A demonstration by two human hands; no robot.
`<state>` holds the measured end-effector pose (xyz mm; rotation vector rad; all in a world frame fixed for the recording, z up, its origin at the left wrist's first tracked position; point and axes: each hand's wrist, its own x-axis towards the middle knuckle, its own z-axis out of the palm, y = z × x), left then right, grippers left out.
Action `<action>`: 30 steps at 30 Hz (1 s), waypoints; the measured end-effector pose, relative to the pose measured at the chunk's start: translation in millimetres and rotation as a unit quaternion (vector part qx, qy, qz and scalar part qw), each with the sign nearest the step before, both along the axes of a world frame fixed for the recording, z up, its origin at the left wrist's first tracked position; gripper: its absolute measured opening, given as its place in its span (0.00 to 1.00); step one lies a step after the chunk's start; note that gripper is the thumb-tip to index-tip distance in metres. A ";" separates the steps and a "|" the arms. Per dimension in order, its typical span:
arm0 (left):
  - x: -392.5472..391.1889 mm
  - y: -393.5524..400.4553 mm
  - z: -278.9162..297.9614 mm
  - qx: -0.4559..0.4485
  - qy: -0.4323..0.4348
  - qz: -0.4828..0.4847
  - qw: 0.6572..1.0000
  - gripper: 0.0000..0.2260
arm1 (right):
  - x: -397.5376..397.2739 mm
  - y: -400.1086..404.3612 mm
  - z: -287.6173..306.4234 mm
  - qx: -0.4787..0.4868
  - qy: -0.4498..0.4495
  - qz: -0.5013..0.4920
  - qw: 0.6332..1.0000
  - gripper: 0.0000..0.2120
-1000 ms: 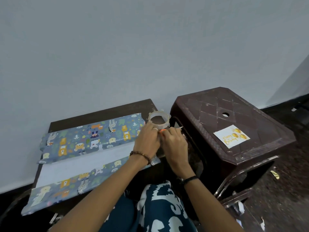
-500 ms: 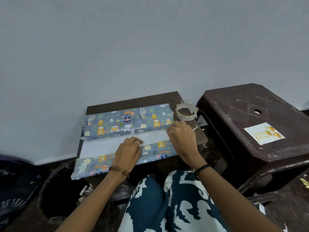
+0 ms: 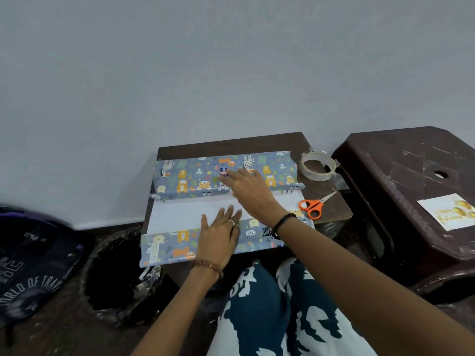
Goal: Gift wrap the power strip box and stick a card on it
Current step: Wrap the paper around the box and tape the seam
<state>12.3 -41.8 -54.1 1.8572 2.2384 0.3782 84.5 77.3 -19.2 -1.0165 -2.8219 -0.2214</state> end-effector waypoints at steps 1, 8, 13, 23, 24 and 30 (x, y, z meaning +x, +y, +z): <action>0.3 -0.2 -1.0 0.003 -0.001 0.002 1.000 0.19 | -0.8 0.9 -0.3 0.001 -0.005 -0.003 1.000 0.31; 1.8 -1.4 -3.8 0.019 -0.007 0.007 1.000 0.19 | -3.1 5.1 -3.7 0.016 -0.029 0.000 0.999 0.33; 2.6 -2.9 -4.3 0.025 0.001 0.011 1.000 0.19 | -2.3 3.4 -1.7 0.022 -0.059 0.006 0.998 0.36; 0.5 -3.8 -4.0 0.016 0.012 0.001 1.000 0.19 | 2.6 5.4 1.2 0.026 -0.073 0.024 0.997 0.35; -0.2 -3.7 -3.8 0.015 0.010 -0.001 1.000 0.19 | 3.8 6.7 1.1 0.026 -0.074 0.029 0.996 0.35; -0.6 -3.2 -2.5 0.004 0.014 -0.003 1.000 0.19 | 9.2 10.6 -1.2 0.024 -0.068 0.035 0.997 0.33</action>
